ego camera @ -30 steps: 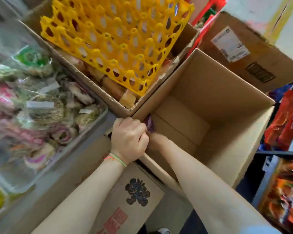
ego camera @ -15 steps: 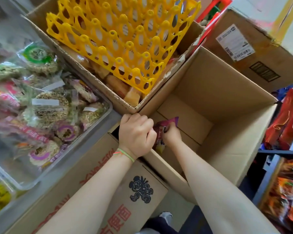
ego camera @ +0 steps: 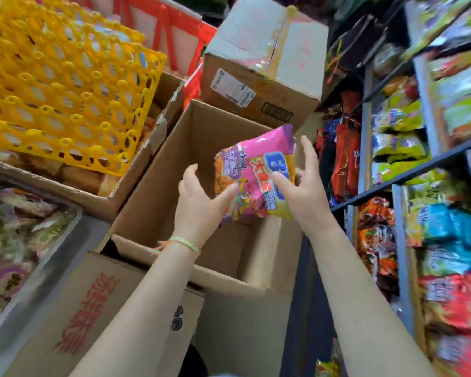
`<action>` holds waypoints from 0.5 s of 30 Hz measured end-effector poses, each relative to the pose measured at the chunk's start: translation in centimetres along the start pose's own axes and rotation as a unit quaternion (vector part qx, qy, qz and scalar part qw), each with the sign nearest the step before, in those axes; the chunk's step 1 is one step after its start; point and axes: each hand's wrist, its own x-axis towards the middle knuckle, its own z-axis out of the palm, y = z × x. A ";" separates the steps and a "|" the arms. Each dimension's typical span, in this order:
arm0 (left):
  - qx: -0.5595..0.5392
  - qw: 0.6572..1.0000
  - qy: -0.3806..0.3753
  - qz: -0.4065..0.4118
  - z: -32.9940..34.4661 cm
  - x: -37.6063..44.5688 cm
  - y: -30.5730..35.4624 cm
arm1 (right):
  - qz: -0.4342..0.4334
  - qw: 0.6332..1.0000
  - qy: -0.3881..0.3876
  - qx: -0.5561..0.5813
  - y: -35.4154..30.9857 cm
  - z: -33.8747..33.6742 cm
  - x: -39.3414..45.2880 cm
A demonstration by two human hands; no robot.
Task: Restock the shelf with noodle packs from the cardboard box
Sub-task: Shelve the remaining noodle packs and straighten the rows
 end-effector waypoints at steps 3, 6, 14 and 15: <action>-0.222 0.957 -0.168 -0.079 1.6 -0.9 4.0 | 0.025 0.996 0.027 0.076 -2.2 -5.7 -2.9; -0.383 0.856 -0.339 -0.078 4.2 -5.3 8.6 | 0.032 0.988 0.054 0.139 -3.8 -11.1 -7.0; -0.499 0.755 -0.426 0.009 14.8 -21.9 18.3 | -0.006 0.922 0.182 0.342 -6.0 -23.8 -23.5; -0.479 0.746 -0.462 0.022 16.5 -24.9 19.2 | -0.004 0.926 0.202 0.320 -6.4 -24.9 -26.2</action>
